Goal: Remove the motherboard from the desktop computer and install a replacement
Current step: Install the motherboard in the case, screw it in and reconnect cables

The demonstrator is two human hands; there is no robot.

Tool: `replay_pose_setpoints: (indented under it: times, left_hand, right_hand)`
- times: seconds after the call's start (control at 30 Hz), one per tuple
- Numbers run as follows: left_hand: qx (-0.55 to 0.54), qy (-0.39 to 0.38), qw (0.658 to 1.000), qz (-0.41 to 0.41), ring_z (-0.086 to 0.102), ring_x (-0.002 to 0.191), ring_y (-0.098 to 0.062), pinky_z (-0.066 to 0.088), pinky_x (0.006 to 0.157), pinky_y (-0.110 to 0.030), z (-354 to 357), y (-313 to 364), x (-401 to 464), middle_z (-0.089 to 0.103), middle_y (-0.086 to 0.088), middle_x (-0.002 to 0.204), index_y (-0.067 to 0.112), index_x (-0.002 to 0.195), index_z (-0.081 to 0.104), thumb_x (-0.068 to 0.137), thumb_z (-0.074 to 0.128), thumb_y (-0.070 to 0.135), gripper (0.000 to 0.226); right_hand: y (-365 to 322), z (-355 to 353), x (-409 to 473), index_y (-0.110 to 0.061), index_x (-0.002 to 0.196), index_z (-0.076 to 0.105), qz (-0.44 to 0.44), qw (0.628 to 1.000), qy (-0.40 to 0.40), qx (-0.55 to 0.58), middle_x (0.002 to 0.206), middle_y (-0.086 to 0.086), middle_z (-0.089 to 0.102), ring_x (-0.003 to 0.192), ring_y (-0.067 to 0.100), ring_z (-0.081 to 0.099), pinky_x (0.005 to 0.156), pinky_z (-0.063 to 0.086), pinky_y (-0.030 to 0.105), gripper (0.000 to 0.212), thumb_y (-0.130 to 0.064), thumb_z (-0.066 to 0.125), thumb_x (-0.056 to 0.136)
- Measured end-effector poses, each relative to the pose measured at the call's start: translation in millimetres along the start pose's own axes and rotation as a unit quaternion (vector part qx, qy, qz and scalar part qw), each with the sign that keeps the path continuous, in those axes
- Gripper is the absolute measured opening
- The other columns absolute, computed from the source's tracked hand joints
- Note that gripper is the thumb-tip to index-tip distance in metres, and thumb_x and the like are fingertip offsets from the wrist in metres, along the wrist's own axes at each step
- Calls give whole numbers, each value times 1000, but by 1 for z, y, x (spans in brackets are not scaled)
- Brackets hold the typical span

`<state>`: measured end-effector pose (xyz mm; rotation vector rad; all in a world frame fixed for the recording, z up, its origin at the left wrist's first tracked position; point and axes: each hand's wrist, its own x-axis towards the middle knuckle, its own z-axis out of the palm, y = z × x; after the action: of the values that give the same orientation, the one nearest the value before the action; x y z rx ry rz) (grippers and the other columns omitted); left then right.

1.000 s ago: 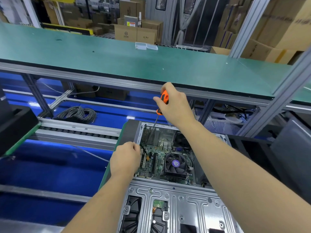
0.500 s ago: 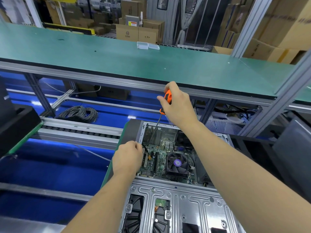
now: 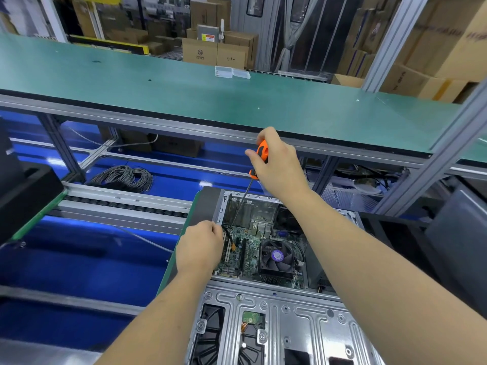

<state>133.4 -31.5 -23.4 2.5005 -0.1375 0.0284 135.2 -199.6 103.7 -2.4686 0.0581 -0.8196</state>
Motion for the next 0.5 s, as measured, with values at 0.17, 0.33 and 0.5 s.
replay_pose_setpoints:
  times: [0.17,0.33,0.5]
  left_hand:
    - [6,2,1000,3,54,55,-20,43,53,-30,1,0,-1,57,-1,61,18,61,48,101,38,32,44]
    - [8,1,1000,2,53,54,-19,39,50,-29,1,-1,0,57,-1,61,18,61,48,102,38,32,44]
    - [5,2,1000,1,50,51,-17,33,47,-28,1,0,-1,55,0,60,18,59,46,102,38,31,45]
  right_hand:
    - [1,1,-1,-18,101,41,3,1000,1,-3,67,-6,40,64,21,44,57,39,31,24,-29,62,97]
    - [0,2,0,-21,100,40,-2,1000,-5,0,66,-9,39,62,13,43,54,36,27,24,-31,61,97]
    - [-9,4,-2,-19,101,43,-31,999,-30,14,67,-11,40,66,21,47,59,42,33,23,-28,63,96]
